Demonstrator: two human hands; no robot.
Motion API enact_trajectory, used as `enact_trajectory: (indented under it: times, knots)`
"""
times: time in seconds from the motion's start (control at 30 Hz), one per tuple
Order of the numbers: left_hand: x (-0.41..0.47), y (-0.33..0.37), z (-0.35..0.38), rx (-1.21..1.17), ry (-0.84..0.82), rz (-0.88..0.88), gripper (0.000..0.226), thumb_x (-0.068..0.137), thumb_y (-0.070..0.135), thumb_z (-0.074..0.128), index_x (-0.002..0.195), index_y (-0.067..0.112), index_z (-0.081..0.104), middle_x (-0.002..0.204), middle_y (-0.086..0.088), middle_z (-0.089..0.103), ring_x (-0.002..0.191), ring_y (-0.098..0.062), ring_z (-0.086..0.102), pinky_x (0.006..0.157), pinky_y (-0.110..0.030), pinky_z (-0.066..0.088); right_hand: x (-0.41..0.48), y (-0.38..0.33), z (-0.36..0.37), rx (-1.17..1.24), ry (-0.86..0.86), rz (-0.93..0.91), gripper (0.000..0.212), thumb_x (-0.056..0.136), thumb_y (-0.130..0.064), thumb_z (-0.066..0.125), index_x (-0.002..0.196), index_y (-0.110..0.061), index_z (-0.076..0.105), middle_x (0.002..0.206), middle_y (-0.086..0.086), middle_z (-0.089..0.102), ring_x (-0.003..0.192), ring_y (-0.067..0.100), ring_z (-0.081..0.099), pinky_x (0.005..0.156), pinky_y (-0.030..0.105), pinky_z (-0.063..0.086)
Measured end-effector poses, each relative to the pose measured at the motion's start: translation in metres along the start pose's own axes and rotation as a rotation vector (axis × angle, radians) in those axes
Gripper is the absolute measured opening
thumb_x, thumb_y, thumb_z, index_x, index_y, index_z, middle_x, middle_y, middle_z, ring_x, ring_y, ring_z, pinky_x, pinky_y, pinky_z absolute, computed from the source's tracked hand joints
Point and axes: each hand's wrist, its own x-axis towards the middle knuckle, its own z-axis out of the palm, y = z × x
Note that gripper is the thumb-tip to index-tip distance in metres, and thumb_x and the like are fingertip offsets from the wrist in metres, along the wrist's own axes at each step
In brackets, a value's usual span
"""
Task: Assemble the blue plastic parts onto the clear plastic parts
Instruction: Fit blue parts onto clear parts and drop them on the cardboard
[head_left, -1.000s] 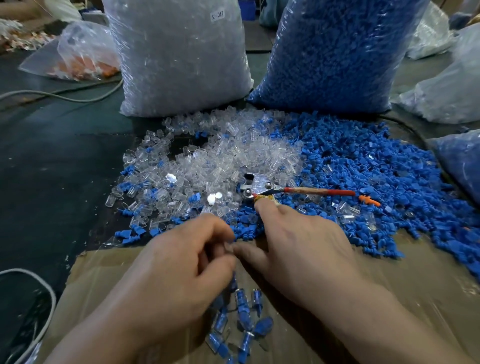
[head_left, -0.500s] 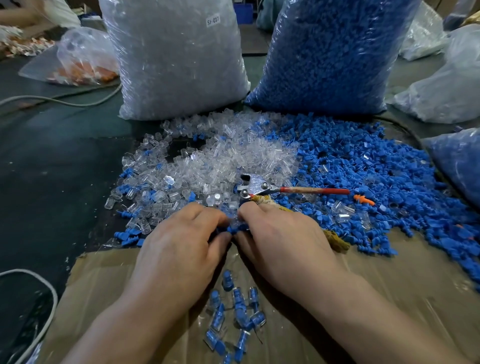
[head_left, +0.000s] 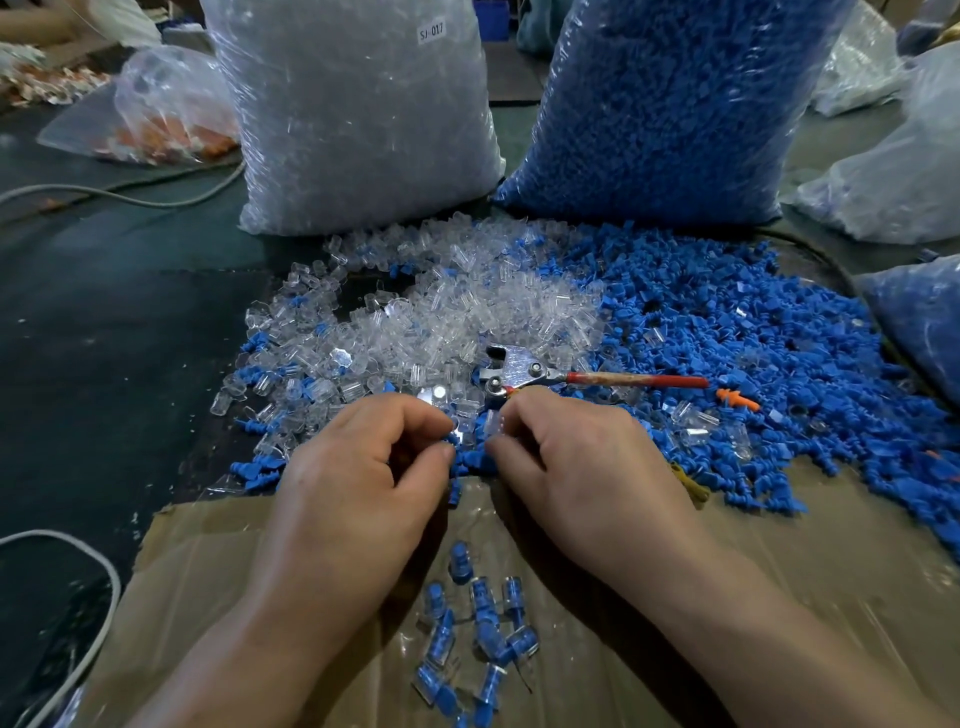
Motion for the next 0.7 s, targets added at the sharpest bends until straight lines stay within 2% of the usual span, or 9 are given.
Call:
enact_trajectory:
  times: [0.07,0.1,0.17,0.23,0.3,0.4,0.5,0.6,0.7]
  knots:
    - [-0.001,0.000,0.000,-0.055,-0.020,-0.041,0.018,0.083,0.038,0.070,0.097,0.049,0.064,0.097,0.033,0.064,0.076,0.005,0.066,0.059,-0.025,0.060,0.000,0.002,0.000,0.034,0.013,0.039,0.023,0.093,-0.045,0.055,0.081,-0.026,0.052,0.068,-0.010,0.057,0.067,0.008,0.054,0.064,0.036,0.046]
    - [-0.001,0.000,0.001,-0.050,-0.027,-0.034,0.019,0.083,0.039,0.069,0.098,0.050,0.063,0.097,0.033,0.064,0.075,0.004,0.067,0.057,-0.027,0.060,0.000,0.002,0.000,0.069,0.018,0.064,0.022,0.092,-0.046,0.056,0.081,-0.027,0.053,0.066,-0.010,0.058,0.065,0.007,0.054,0.060,0.032,0.046]
    - [-0.001,0.002,0.000,-0.022,-0.038,-0.001,0.019,0.084,0.039,0.068,0.099,0.050,0.062,0.099,0.034,0.063,0.079,0.007,0.066,0.055,-0.024,0.057,0.000,0.002,-0.002,0.172,0.017,0.119,0.019,0.090,-0.046,0.060,0.081,-0.030,0.056,0.066,-0.012,0.061,0.062,0.004,0.056,0.052,0.026,0.044]
    - [0.000,0.003,-0.001,-0.019,-0.050,0.012,0.018,0.084,0.039,0.066,0.099,0.050,0.062,0.101,0.036,0.061,0.085,0.010,0.063,0.056,-0.019,0.054,0.001,0.001,-0.003,0.303,0.000,0.167,0.014,0.089,-0.045,0.063,0.083,-0.033,0.058,0.067,-0.016,0.064,0.055,0.004,0.057,0.048,0.026,0.046]
    - [0.000,0.003,-0.001,-0.028,-0.051,0.016,0.020,0.084,0.039,0.066,0.100,0.050,0.064,0.102,0.037,0.061,0.089,0.011,0.062,0.061,-0.014,0.050,0.001,0.000,-0.005,0.469,-0.042,0.211,0.010,0.089,-0.040,0.066,0.083,-0.035,0.060,0.062,-0.009,0.064,0.045,0.004,0.054,0.043,0.026,0.045]
    - [-0.002,0.005,-0.002,-0.087,-0.043,0.038,0.033,0.085,0.044,0.062,0.117,0.053,0.060,0.104,0.031,0.063,0.092,0.006,0.064,0.068,-0.015,0.051,0.001,-0.002,-0.009,0.689,-0.124,0.266,0.014,0.091,-0.033,0.067,0.079,-0.029,0.063,0.058,0.000,0.063,0.042,0.011,0.054,0.040,0.025,0.043]
    - [-0.004,0.011,-0.004,-0.159,-0.069,0.085,0.039,0.088,0.053,0.055,0.127,0.049,0.060,0.107,0.029,0.064,0.098,0.004,0.064,0.075,-0.011,0.051,-0.001,-0.003,-0.012,0.834,-0.198,0.281,0.017,0.092,-0.027,0.067,0.078,-0.020,0.063,0.055,-0.002,0.059,0.041,0.013,0.052,0.039,0.025,0.041]
    - [-0.005,0.014,-0.003,-0.215,-0.112,0.126,0.026,0.099,0.041,0.053,0.122,0.048,0.064,0.111,0.031,0.065,0.104,0.007,0.063,0.087,-0.006,0.045,-0.003,-0.002,-0.014,0.911,-0.257,0.294,0.017,0.091,-0.024,0.068,0.081,-0.013,0.063,0.054,0.004,0.056,0.041,0.014,0.049,0.038,0.024,0.039]
    - [-0.005,0.015,-0.003,-0.293,-0.128,0.117,0.030,0.089,0.032,0.060,0.110,0.051,0.069,0.103,0.024,0.071,0.095,0.001,0.068,0.082,-0.012,0.051,-0.004,-0.002,-0.015,1.016,-0.286,0.313,0.016,0.091,-0.020,0.068,0.085,-0.006,0.061,0.058,0.003,0.057,0.040,0.013,0.047,0.037,0.023,0.038]
